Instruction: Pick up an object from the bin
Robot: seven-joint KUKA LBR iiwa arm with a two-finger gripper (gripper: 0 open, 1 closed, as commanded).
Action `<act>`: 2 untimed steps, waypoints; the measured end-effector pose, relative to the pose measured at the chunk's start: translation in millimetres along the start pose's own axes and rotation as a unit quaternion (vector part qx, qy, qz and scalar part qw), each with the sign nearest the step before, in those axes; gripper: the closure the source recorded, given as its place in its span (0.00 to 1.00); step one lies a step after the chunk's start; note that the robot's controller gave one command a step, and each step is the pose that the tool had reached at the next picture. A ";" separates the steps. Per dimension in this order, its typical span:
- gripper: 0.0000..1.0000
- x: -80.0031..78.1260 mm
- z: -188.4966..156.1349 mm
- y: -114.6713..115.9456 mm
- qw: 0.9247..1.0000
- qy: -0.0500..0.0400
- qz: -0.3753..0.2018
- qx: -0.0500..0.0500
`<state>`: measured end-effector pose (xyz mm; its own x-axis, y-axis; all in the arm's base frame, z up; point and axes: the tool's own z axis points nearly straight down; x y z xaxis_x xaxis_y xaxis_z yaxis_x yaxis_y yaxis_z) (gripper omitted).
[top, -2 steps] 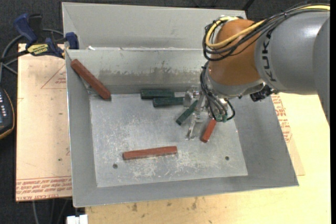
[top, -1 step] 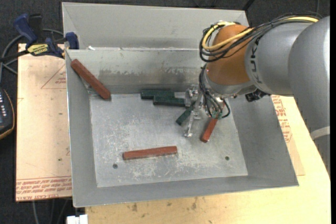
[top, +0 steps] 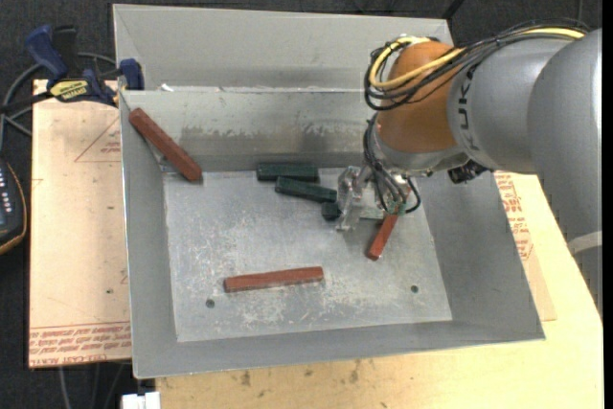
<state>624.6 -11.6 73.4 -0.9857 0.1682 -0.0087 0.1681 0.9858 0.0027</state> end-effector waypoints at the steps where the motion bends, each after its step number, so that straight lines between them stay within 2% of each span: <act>1: 0.00 1.7 2.5 -0.2 1.000 0.002 0.000 0.000; 2: 1.00 1.3 1.1 0.0 1.000 0.003 0.000 0.000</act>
Offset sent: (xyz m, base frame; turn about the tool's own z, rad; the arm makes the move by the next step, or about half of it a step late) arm 0.0000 0.0000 0.0000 0.0000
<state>623.3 -11.4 72.3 -0.9858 0.1680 -0.0036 0.1680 0.9858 0.0025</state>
